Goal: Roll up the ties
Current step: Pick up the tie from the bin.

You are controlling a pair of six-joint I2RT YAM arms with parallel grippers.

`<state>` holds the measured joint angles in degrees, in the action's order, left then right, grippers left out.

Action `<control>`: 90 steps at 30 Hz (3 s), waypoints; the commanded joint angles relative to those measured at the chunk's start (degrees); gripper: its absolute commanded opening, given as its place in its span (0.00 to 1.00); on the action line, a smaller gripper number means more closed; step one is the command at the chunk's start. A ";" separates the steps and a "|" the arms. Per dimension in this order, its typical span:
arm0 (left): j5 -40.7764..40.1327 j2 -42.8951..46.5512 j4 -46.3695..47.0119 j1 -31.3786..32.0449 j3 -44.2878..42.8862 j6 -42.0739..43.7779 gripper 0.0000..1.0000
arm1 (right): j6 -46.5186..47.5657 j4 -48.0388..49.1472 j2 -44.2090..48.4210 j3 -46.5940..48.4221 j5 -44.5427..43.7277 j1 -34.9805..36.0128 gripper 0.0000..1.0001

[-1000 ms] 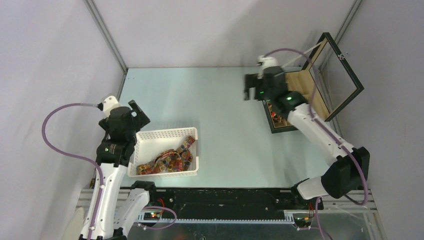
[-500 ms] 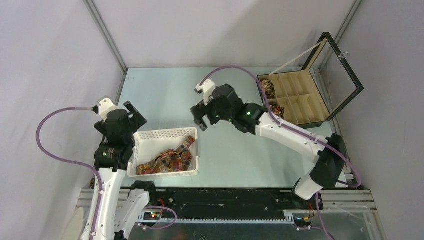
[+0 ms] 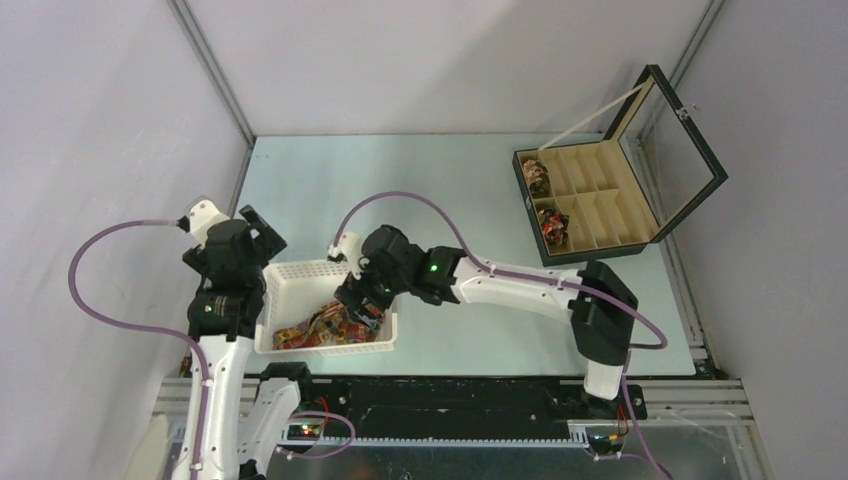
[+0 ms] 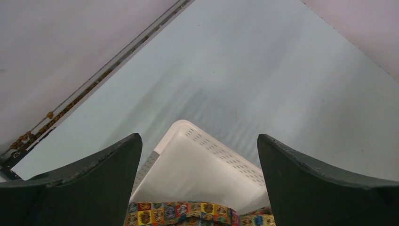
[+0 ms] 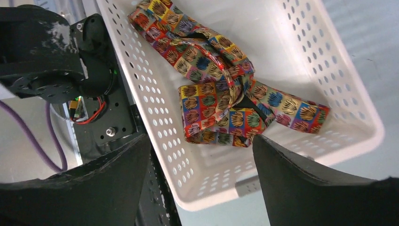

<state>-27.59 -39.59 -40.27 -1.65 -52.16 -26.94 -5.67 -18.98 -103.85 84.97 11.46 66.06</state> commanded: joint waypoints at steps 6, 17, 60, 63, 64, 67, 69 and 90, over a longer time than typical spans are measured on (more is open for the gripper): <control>1.94 1.59 0.88 -2.02 0.50 -0.23 1.00 | -1.80 6.20 -9.90 5.50 -0.01 1.16 0.67; 3.23 1.49 1.29 -5.06 0.72 -0.25 1.00 | -0.82 11.11 -15.58 6.81 -3.87 1.94 0.63; 4.96 1.63 1.57 -7.53 0.82 -0.15 1.00 | 1.94 9.90 -18.67 12.14 -14.13 2.55 0.00; 4.63 2.06 1.48 -7.90 0.91 -0.43 1.00 | 2.28 9.76 -16.59 12.19 -15.29 2.50 0.00; 4.45 2.19 1.42 -7.96 0.92 -0.54 1.00 | 2.44 9.47 -15.64 12.38 -16.00 2.56 0.00; 4.34 2.91 1.66 -8.64 1.22 -1.16 1.00 | 3.37 8.40 -13.87 13.28 -17.71 2.50 0.00; 4.46 3.04 1.72 -9.03 1.27 -1.46 1.00 | 4.00 8.20 -12.16 13.50 -18.80 2.49 0.00; 3.79 4.47 1.68 -10.11 1.73 -2.06 1.00 | 12.11 7.40 9.54 14.44 -35.88 -0.25 0.00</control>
<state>-23.77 -35.64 -39.92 -10.96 -51.13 -28.45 3.95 -12.12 -101.56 97.34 -20.10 67.53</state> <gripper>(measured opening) 0.996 0.022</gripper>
